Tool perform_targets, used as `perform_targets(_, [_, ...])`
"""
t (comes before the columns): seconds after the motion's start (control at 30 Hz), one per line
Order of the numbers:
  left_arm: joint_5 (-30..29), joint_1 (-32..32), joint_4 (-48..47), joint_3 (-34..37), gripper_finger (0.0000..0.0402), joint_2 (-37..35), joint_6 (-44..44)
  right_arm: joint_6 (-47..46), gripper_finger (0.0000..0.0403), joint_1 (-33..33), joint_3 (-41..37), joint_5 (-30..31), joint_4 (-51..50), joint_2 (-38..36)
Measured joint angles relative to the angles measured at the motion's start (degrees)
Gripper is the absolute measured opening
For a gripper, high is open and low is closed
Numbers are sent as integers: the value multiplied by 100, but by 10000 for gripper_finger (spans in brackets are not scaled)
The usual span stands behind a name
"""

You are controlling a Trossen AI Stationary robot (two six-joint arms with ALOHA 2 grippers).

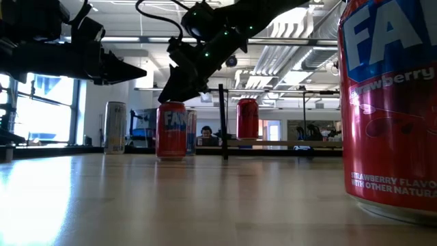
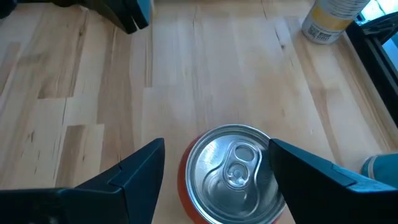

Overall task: Place canned beverage on shelf
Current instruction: Put the top red soda can on the shelf

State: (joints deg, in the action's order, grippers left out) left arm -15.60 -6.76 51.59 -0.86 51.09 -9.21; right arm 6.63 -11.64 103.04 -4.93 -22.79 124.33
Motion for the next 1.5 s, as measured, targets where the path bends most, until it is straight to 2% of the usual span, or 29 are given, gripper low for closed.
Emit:
perform_targets(0.23, [0, 0, 1, 0, 1, 0, 0, -16, 273, 40, 280, 61, -293, 7])
perform_targets(0.4, [0, 0, 0, 0, 1, 0, 0, 117, 270, 123, 924, 433, -1151, 4])
perform_targets(0.5, [0, 0, 0, 0, 1, 0, 0, 134, 253, 177, 1355, 806, -1790, 4])
perform_targets(0.57, [0, 0, -2, 0, 1, 0, 0, 232, 226, 205, 1625, 1044, -2181, -5])
perform_targets(0.67, [0, 0, -21, 0, 1, 0, 0, 496, 164, 197, 1937, 1227, -2942, -9])
perform_targets(0.83, [0, -1, -22, 0, 1, -1, 0, 729, 34, 21, 2157, 1133, -3607, -11])
perform_targets(0.9, [0, 0, -24, 0, 1, 0, 0, 730, 10, -64, 2157, 915, -3715, -11])
perform_targets(0.97, [-1, -2, -24, 0, 1, 0, 0, 571, 26, -125, 2128, 795, -3688, -15])
perform_targets(1.03, [0, -2, -22, 0, 0, 0, 0, 521, 59, -146, 2060, 825, -3596, -23])
perform_targets(1.3, [0, -1, -30, 0, 0, 0, -34, -131, 242, -36, 2055, 843, -3078, 216])
perform_targets(1.37, [0, -2, -32, -2, 0, -2, -35, -313, 277, -25, 2055, 751, -3113, 336])
perform_targets(1.5, [0, -2, -67, -2, 0, -2, -37, -374, 310, -33, 2052, 652, -3048, 553])
